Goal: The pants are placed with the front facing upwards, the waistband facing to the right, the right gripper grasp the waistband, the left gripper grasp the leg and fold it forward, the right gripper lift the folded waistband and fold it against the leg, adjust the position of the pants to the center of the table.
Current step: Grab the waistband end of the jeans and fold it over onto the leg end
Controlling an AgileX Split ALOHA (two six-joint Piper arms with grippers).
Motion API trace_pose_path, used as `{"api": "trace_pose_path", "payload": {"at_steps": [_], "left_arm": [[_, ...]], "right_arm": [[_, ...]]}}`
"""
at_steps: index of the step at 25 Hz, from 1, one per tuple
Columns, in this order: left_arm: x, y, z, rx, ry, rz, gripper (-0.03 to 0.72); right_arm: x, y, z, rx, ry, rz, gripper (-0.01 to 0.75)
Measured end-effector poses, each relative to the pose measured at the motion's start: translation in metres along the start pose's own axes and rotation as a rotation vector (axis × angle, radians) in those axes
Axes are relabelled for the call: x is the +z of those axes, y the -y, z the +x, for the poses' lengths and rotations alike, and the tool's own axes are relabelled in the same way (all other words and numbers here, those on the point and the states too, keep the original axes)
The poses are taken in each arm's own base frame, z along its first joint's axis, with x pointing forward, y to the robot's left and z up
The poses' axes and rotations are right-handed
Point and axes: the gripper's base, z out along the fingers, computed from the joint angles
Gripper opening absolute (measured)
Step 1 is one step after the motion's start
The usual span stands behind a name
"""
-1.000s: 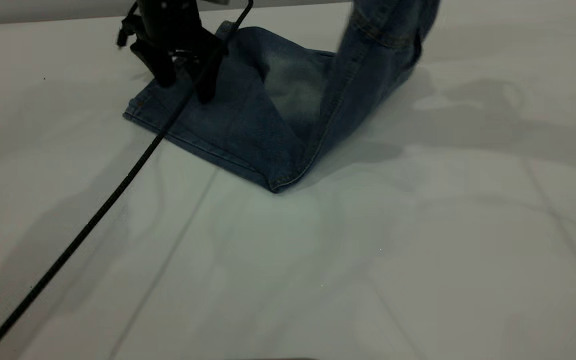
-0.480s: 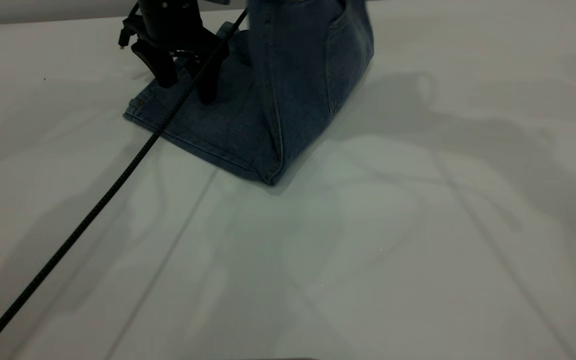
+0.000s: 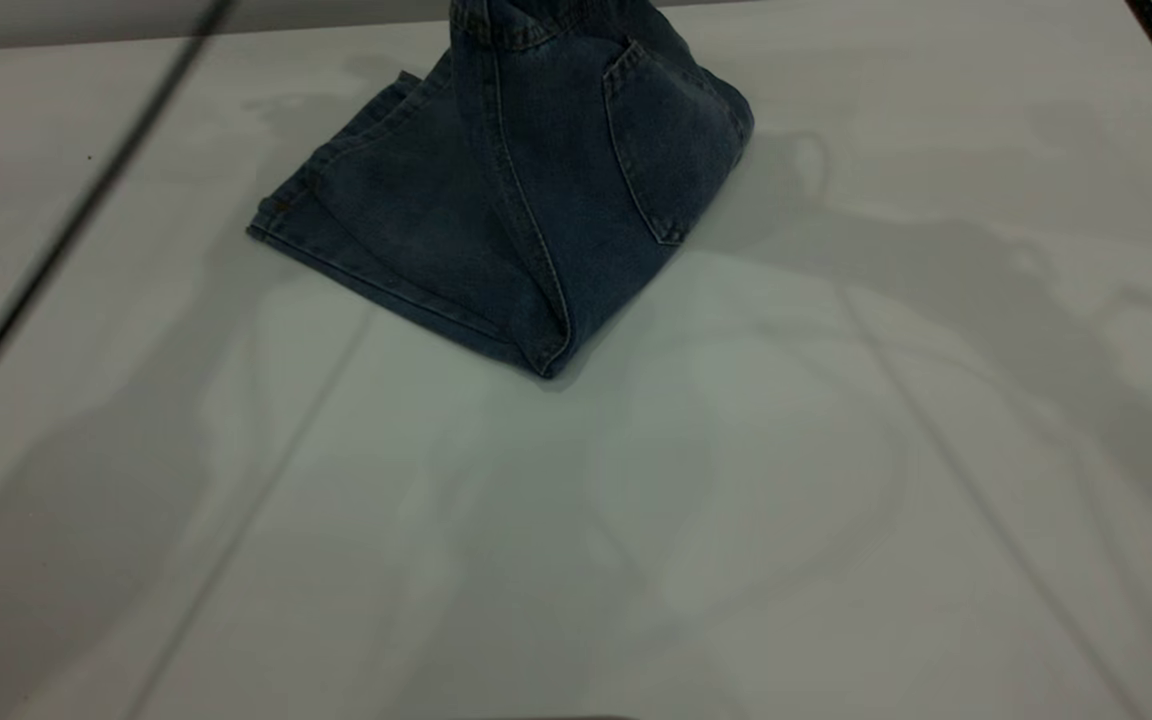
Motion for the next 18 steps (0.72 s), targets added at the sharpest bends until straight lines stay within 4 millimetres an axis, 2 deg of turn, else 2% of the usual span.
{"api": "trace_pose_path", "payload": {"at_steps": [4, 6, 8, 10, 16, 18], "left_arm": [[-0.050, -0.007, -0.019, -0.009, 0.125, -0.029, 0.569], [-0.068, -0.008, -0.024, -0.012, 0.166, -0.031, 0.569], [-0.083, -0.008, -0.028, -0.017, 0.196, -0.025, 0.569], [-0.089, -0.008, -0.029, -0.018, 0.209, -0.028, 0.569], [-0.088, -0.006, -0.029, -0.027, 0.212, -0.002, 0.569], [-0.088, -0.006, -0.029, -0.027, 0.212, -0.001, 0.569]], "right_arm": [[0.007, 0.008, 0.008, -0.019, -0.018, 0.006, 0.055], [0.014, 0.010, 0.016, -0.032, -0.040, 0.006, 0.071], [0.021, 0.009, 0.025, -0.038, -0.061, 0.001, 0.118], [0.028, 0.006, 0.032, -0.046, -0.081, -0.008, 0.203], [0.042, -0.001, 0.041, -0.062, -0.105, -0.039, 0.582], [0.042, -0.001, 0.040, -0.071, -0.112, -0.047, 0.655]]}}
